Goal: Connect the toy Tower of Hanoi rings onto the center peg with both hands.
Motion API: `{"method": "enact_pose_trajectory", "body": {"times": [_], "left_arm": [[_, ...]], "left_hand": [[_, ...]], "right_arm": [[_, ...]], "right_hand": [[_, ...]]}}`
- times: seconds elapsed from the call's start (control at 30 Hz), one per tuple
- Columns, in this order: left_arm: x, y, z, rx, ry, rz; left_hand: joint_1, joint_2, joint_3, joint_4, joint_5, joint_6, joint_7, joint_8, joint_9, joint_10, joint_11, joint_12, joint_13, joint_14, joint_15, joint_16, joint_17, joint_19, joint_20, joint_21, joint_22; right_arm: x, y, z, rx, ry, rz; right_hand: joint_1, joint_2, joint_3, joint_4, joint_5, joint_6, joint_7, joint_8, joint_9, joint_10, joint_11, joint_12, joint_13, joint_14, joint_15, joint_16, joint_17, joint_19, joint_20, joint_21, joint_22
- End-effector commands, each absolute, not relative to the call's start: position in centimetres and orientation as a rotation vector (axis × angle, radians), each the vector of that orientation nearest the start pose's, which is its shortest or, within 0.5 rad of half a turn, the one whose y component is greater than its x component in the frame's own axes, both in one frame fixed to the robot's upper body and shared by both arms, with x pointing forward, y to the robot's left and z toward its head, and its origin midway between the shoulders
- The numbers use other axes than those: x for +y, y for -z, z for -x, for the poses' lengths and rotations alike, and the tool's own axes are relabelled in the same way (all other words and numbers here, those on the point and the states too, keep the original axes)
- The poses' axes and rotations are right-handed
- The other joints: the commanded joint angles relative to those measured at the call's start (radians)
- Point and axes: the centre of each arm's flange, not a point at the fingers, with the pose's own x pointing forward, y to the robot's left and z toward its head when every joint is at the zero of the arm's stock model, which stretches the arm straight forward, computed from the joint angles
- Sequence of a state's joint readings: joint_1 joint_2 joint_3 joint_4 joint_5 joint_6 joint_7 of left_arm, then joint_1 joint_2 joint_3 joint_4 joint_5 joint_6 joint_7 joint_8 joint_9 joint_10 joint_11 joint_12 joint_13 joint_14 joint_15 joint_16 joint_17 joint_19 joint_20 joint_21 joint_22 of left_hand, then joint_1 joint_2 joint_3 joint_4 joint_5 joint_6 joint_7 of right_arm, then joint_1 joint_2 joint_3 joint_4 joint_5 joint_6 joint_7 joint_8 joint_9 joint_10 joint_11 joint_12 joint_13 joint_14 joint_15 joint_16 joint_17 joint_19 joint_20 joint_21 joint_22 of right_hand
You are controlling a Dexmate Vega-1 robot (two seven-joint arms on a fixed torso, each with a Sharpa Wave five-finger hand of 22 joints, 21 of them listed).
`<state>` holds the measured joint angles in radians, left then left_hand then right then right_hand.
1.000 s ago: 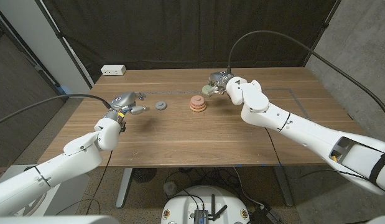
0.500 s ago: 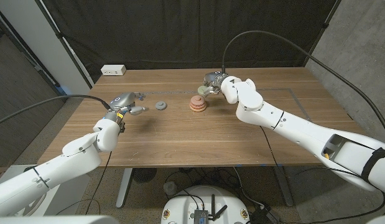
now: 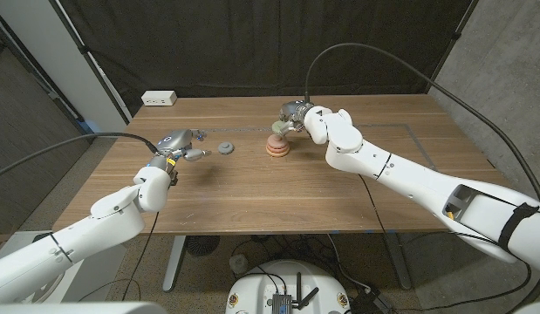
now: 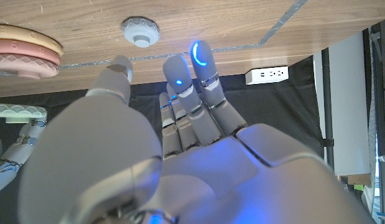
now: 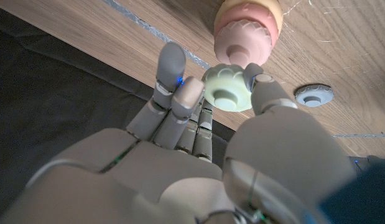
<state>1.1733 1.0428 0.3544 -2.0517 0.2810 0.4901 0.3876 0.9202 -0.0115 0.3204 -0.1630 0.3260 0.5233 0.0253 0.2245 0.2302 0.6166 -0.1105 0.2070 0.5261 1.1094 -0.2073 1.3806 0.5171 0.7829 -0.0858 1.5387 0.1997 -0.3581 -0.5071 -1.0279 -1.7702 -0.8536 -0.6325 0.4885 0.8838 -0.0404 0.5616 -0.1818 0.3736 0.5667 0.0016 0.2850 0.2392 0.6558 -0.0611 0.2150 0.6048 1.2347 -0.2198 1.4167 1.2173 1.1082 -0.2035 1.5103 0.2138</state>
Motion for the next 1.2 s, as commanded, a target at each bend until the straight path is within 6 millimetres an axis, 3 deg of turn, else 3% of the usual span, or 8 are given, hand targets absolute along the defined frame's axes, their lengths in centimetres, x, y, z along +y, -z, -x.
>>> {"method": "enact_pose_trajectory", "body": {"times": [0.03, 0.6, 1.2], "left_arm": [[32.8, 1.9, -52.8, -0.509, -0.356, -1.242], [33.0, 2.0, -52.6, -0.513, -0.362, -1.229], [33.2, 2.6, -53.0, -0.523, -0.366, -1.193]], "left_hand": [[0.01, 0.003, 0.009, 0.002, 0.002, 0.008, 0.003, -0.002, 0.004, 0.008, 0.0, -0.001, 0.004, 0.01, -0.012, 0.007, 0.007, 0.006, -0.123, 0.004, 0.002], [0.01, 0.003, 0.012, 0.001, 0.001, 0.013, 0.004, -0.001, 0.004, 0.011, 0.0, 0.0, 0.004, 0.009, -0.012, 0.005, 0.004, 0.007, -0.123, 0.006, 0.004], [0.009, 0.005, 0.015, 0.002, 0.001, 0.017, 0.004, -0.001, 0.004, 0.016, 0.001, 0.001, 0.007, 0.011, -0.012, 0.009, 0.009, 0.01, -0.123, 0.007, 0.006]], "right_arm": [[-3.9, -8.3, -60.5, -0.415, -0.085, 1.716], [-3.1, -8.1, -62.3, -0.336, -0.119, 1.727], [-2.5, -7.6, -63.0, -0.281, -0.13, 1.762]], "right_hand": [[0.09, 0.076, 0.026, 0.015, 0.004, 0.062, -0.054, 0.003, 0.004, 0.075, -0.062, 0.002, 0.003, -0.004, -0.001, 0.005, 0.001, 0.003, -0.019, 0.0, 0.001], [0.092, 0.077, 0.026, 0.014, 0.005, 0.058, -0.052, -0.002, 0.005, 0.07, -0.058, -0.004, 0.005, -0.013, -0.001, 0.001, -0.004, 0.001, -0.019, -0.001, 0.0], [0.094, 0.079, 0.026, 0.015, 0.007, 0.055, -0.049, -0.006, 0.006, 0.064, -0.057, -0.007, 0.007, -0.008, -0.001, 0.009, 0.004, 0.0, -0.019, -0.002, -0.001]]}}
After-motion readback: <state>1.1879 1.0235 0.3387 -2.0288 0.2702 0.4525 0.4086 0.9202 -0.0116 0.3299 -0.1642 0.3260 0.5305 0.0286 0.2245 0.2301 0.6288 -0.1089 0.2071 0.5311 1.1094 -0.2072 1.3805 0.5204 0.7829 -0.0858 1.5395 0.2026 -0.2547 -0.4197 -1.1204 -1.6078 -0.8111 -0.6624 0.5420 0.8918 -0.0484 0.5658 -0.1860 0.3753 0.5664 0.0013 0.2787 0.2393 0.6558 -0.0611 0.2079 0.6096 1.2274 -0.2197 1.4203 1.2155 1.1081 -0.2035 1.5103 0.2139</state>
